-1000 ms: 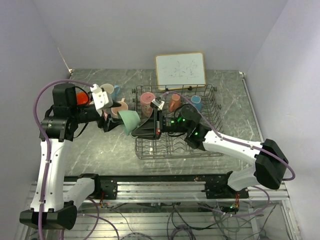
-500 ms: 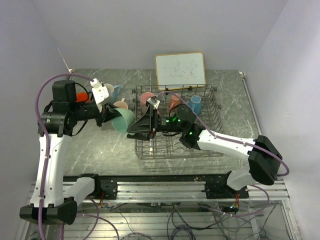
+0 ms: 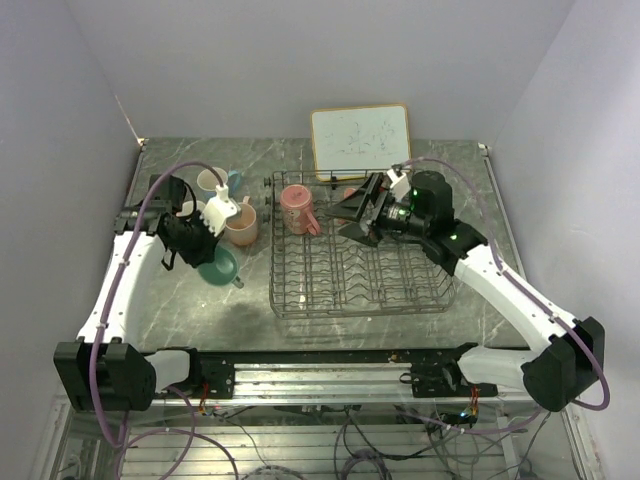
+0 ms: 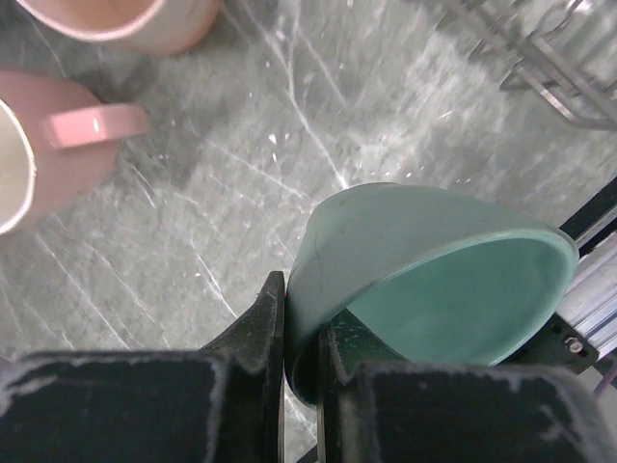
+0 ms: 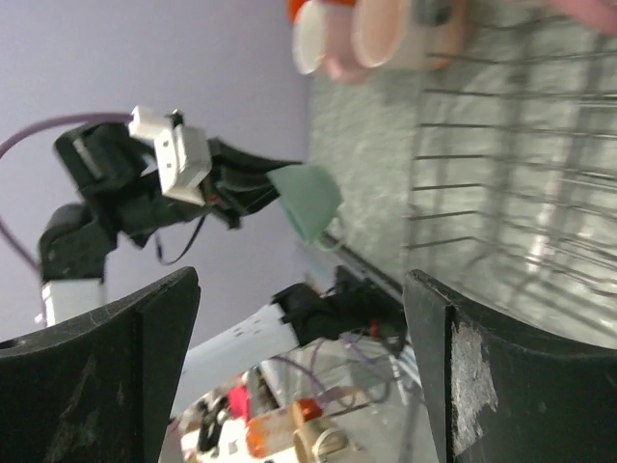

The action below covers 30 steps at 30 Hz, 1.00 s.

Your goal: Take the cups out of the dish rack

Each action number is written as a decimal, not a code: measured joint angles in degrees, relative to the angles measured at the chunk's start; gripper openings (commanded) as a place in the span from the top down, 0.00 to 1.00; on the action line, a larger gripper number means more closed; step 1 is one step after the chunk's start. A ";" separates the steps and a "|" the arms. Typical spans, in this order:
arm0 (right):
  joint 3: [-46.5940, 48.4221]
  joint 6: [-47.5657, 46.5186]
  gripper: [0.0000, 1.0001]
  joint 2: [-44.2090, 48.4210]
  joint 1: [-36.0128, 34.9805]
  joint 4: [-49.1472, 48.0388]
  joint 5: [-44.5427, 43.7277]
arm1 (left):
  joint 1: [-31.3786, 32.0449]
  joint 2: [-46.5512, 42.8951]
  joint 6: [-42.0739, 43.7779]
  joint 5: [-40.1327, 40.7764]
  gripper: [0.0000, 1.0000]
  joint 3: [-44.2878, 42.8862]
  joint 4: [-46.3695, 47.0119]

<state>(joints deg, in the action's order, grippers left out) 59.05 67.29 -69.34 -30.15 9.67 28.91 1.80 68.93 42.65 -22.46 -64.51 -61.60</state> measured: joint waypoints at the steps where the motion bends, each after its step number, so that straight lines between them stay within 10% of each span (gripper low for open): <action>1: 1.20 -2.03 0.14 0.00 0.70 3.65 -1.49 | 0.15 0.33 -0.04 1.25 0.93 1.22 0.46; 22: 3.85 -22.67 0.10 0.13 5.88 30.32 -30.53 | 10.95 18.82 -2.89 11.19 0.93 8.52 16.20; 30: 5.57 -25.55 0.00 -4.94 5.99 32.92 -38.05 | 13.44 22.93 -3.69 11.56 0.58 5.81 17.20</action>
<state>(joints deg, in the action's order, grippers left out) 64.62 41.74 -74.28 -24.16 42.59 -9.15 15.25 91.85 38.96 -10.90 -58.70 -44.40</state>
